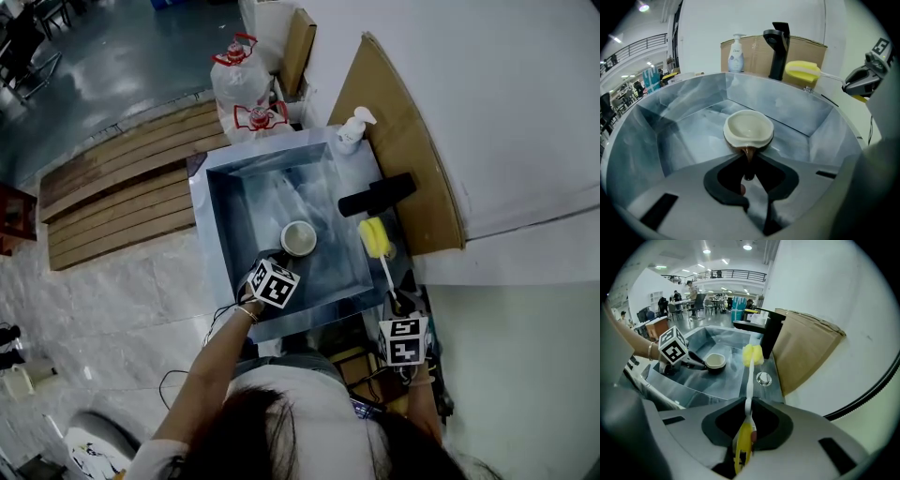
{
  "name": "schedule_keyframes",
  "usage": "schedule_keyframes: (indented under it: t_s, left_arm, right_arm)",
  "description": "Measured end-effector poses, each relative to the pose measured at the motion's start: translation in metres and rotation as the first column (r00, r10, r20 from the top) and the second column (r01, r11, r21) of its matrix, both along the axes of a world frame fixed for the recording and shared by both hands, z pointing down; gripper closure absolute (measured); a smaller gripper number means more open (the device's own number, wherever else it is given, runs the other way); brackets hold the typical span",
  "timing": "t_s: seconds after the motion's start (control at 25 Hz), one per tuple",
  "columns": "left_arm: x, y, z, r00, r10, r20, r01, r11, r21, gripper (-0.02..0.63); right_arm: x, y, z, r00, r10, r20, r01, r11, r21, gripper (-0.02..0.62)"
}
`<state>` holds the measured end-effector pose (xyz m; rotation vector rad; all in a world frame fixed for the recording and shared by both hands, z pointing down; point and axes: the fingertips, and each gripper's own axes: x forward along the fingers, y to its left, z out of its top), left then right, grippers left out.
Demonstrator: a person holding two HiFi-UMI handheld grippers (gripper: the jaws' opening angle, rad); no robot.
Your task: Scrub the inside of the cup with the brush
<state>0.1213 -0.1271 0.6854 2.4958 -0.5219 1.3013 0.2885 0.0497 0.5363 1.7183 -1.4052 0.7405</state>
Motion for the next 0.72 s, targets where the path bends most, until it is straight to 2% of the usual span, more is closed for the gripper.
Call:
schedule_keyframes:
  t_s: [0.24,0.48,0.72]
  left_arm:
    - [0.001,-0.001,0.002,1.0,0.001,-0.013,-0.001,1.0,-0.007,0.535]
    - [0.0,-0.003,0.002,1.0,-0.007,-0.027,0.006,1.0,-0.01,0.535]
    - [0.002,-0.004,0.002,0.999,-0.008,-0.04,0.008,1.0,-0.002,0.534]
  right_arm:
    - [-0.022,-0.016,0.007,0.996,-0.093,0.013,0.093,0.994,-0.058,0.538]
    - [-0.041,-0.037,0.013,0.98,-0.198,0.029,0.2,0.974,-0.106,0.538]
    - [-0.057,-0.052,0.024,0.952,-0.296,0.071,0.305,0.934,-0.187,0.538]
